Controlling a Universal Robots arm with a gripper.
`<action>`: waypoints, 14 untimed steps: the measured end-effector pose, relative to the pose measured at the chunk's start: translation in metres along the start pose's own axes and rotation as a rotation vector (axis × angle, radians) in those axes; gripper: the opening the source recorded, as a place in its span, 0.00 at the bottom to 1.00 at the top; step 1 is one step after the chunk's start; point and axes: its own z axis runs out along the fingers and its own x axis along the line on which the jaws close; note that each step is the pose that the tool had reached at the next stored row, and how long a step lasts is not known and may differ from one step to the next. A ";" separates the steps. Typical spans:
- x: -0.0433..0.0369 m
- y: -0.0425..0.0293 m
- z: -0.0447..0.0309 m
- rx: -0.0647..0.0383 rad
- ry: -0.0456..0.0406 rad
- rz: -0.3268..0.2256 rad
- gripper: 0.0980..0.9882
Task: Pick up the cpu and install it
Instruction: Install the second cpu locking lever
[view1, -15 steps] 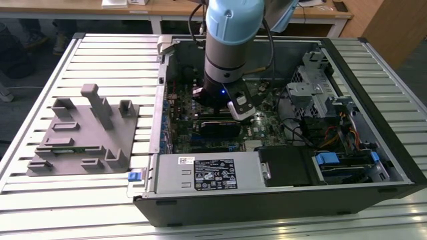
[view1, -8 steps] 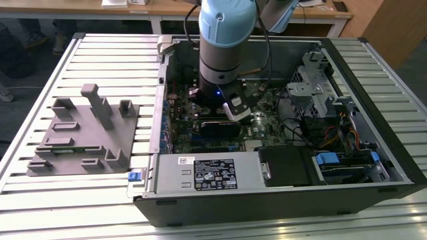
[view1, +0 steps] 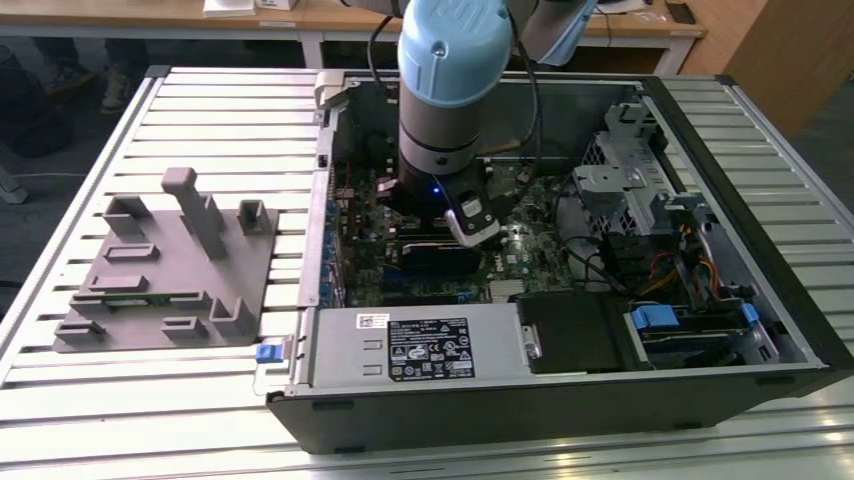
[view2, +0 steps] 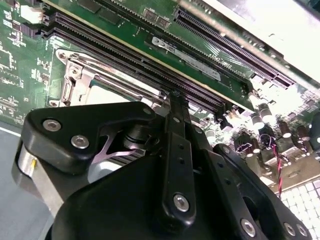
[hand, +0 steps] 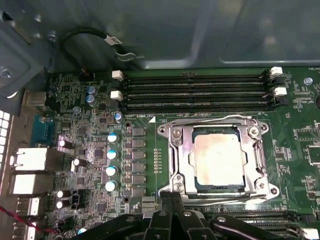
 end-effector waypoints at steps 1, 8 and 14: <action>0.0000 -0.0001 0.0005 -0.002 0.0000 0.000 0.01; 0.0003 0.0014 0.0032 -0.014 0.0004 0.000 0.01; 0.0019 0.0068 0.0052 -0.014 0.0004 0.000 0.01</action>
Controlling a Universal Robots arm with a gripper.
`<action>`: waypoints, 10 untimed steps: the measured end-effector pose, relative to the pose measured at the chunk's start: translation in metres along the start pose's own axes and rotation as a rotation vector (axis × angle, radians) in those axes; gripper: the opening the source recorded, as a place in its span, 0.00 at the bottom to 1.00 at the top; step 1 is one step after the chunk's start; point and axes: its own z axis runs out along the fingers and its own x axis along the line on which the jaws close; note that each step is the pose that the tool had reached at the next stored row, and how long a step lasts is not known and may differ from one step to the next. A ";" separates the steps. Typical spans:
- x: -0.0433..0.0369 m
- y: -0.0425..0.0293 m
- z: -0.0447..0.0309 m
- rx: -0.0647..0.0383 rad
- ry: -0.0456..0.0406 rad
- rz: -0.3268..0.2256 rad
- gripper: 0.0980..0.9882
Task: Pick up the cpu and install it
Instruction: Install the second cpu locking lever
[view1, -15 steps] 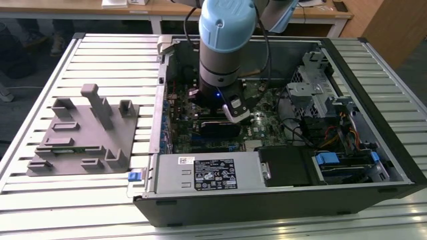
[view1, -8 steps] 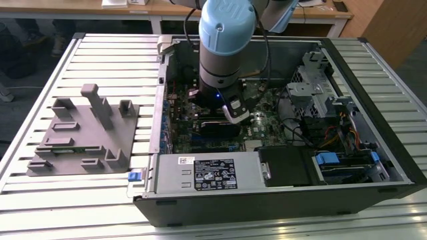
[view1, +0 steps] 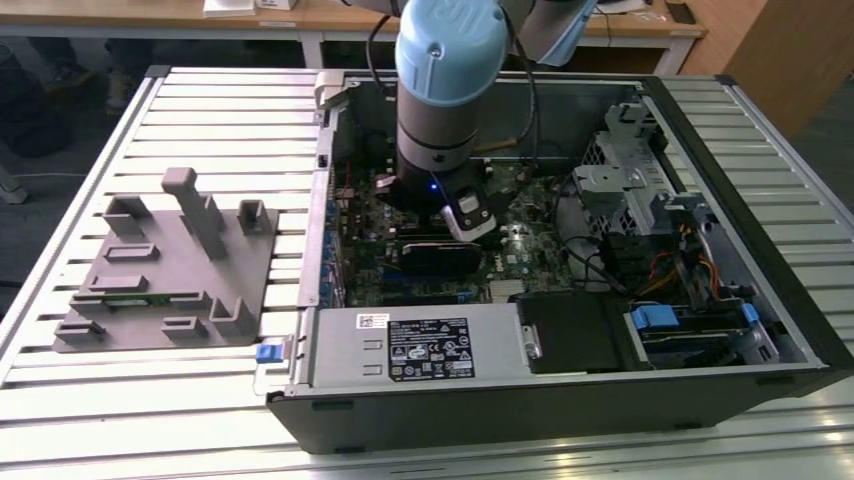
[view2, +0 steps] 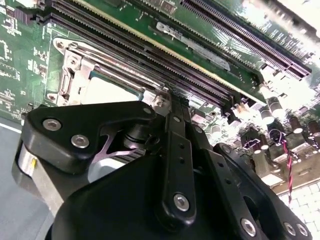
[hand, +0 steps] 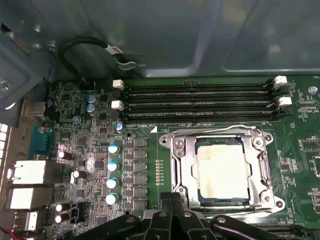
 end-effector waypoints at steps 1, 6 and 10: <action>0.0003 0.0001 0.0000 0.000 -0.0002 0.000 0.01; 0.0008 0.0033 -0.0102 -0.001 -0.0002 0.000 0.01; 0.0011 0.0072 -0.0229 -0.001 -0.0002 0.000 0.01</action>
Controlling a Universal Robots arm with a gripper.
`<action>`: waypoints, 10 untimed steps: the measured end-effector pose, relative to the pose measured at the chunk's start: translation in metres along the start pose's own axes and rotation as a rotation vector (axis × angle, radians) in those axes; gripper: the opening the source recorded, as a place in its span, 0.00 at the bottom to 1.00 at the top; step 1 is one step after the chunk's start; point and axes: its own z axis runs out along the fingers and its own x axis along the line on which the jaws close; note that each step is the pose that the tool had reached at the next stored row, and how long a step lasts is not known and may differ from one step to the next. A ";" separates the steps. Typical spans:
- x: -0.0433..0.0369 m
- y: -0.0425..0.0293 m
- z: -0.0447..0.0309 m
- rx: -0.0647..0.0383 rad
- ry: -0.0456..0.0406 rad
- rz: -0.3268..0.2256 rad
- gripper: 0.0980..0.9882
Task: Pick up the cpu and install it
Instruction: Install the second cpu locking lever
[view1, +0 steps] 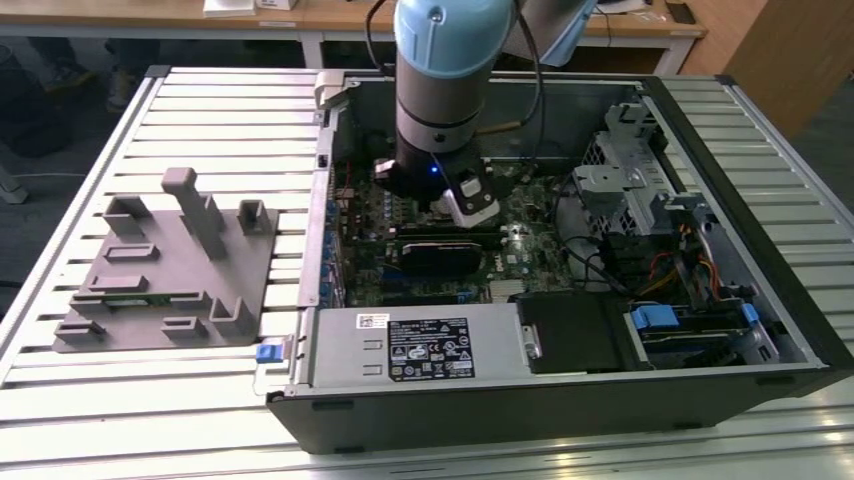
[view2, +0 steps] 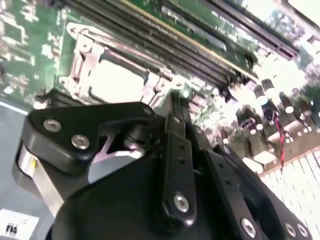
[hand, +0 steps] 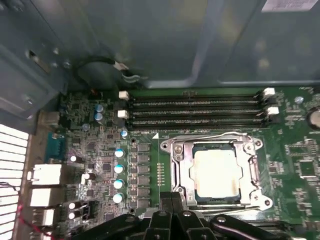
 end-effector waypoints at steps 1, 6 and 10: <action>0.0000 0.0009 -0.0029 0.000 0.0000 0.000 0.01; 0.0001 0.0035 -0.0113 -0.006 0.0003 0.000 0.01; 0.0003 0.0060 -0.0193 -0.016 0.0007 0.000 0.01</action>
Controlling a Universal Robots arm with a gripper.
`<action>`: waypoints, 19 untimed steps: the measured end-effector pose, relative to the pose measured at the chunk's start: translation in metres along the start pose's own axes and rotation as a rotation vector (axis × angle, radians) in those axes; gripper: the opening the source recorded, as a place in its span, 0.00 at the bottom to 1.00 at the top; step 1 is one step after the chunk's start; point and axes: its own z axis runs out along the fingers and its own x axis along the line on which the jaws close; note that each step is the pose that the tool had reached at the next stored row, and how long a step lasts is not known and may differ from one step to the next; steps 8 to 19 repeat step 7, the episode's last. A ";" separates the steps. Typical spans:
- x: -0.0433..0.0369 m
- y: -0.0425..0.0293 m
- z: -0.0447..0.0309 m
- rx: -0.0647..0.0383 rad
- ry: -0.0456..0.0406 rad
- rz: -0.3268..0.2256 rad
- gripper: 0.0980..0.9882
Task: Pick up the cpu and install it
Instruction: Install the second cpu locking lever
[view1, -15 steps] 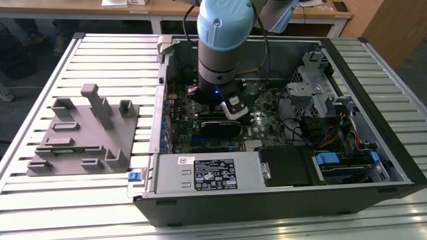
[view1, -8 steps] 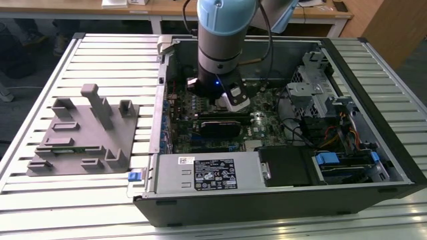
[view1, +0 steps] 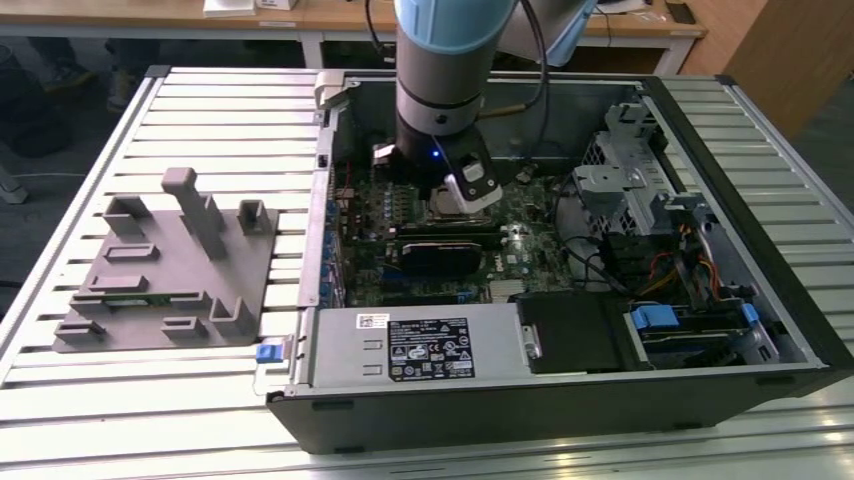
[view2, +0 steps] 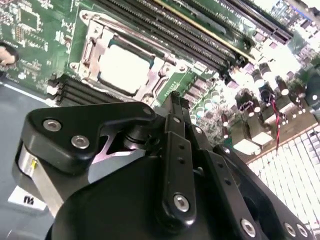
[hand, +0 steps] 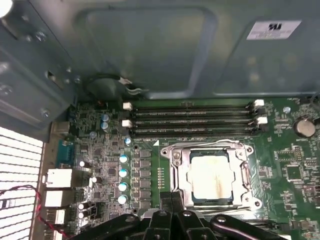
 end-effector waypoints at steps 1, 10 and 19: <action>0.0000 0.0006 -0.0017 -0.003 0.0001 0.000 0.01; 0.0001 0.0020 -0.0060 -0.015 0.0005 0.000 0.01; 0.0001 0.0020 -0.0060 -0.015 0.0005 0.000 0.01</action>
